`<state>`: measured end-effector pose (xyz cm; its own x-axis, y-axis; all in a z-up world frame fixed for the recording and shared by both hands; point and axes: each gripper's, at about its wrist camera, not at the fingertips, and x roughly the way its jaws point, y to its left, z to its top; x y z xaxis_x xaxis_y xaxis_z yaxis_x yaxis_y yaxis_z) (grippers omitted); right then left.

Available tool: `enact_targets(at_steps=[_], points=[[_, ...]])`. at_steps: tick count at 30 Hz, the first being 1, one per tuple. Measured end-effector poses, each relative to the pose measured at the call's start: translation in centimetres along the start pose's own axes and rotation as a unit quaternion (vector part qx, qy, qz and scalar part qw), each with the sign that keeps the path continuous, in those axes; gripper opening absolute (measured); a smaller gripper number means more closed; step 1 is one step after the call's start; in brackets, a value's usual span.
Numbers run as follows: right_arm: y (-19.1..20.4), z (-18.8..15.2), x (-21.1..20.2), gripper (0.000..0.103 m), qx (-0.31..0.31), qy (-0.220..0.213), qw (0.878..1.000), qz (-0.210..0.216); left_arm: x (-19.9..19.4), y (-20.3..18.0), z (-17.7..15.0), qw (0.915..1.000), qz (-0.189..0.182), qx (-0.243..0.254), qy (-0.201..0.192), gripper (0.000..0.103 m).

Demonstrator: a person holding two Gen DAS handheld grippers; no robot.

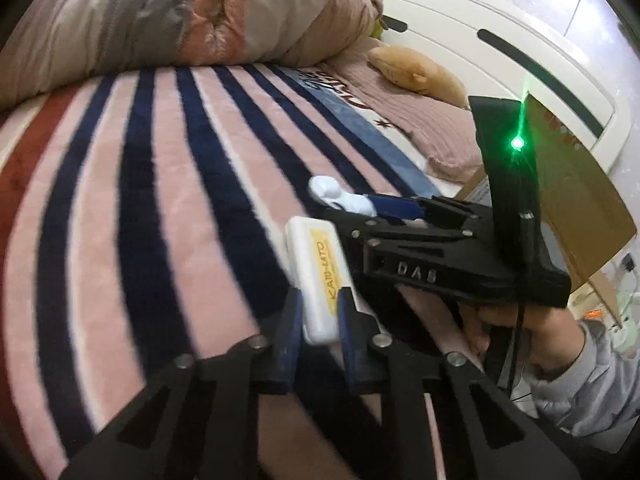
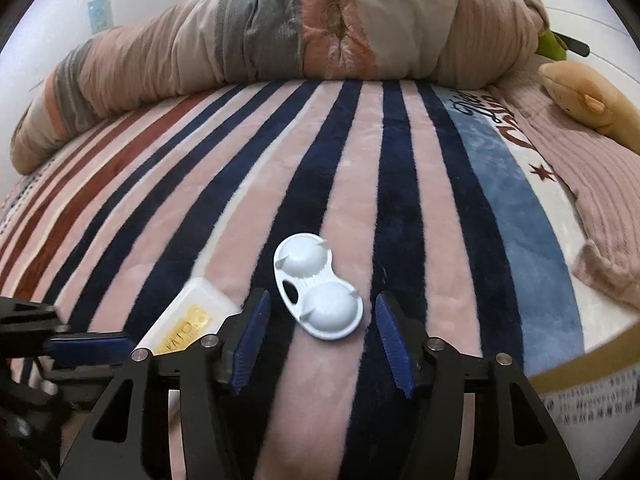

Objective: Organize rigid objects
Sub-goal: 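Grasp the white KATO-KATO box with the left gripper while the right gripper grasps the contact-lens case, then carry the KATO-KATO box and lens case into the cardboard box and release both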

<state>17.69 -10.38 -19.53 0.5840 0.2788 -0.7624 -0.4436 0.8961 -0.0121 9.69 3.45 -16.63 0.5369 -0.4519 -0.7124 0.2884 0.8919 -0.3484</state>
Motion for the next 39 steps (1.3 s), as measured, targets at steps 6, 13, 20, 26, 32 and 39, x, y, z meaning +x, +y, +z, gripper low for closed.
enact_targets(at_steps=[6,13,20,26,32,39], points=[[0.4,-0.1,-0.6,0.029,-0.007,-0.008,1.0,-0.011,0.4,-0.1,-0.3,0.9997,-0.025,-0.006,0.002,0.03],[1.5,-1.8,-2.6,0.029,-0.014,0.008,1.0,-0.017,2.5,-1.4,0.4,0.9999,0.011,0.004,0.0,0.036],[2.2,-3.4,-3.9,0.029,-0.028,0.011,0.999,-0.017,1.9,-1.2,0.3,0.9996,0.024,0.01,0.006,0.033],[2.3,-3.2,-2.9,0.034,-0.031,0.007,0.999,-0.021,2.5,-1.1,0.2,0.9993,0.035,0.01,0.004,0.033],[2.8,-3.1,-3.5,0.027,-0.04,-0.004,0.999,-0.02,2.1,-0.9,0.2,0.9993,0.035,-0.008,-0.003,0.032],[5.0,-2.7,-8.9,0.027,-0.06,-0.044,0.997,0.03,-4.0,-2.4,-0.4,0.9972,0.066,0.005,-0.035,0.032]])
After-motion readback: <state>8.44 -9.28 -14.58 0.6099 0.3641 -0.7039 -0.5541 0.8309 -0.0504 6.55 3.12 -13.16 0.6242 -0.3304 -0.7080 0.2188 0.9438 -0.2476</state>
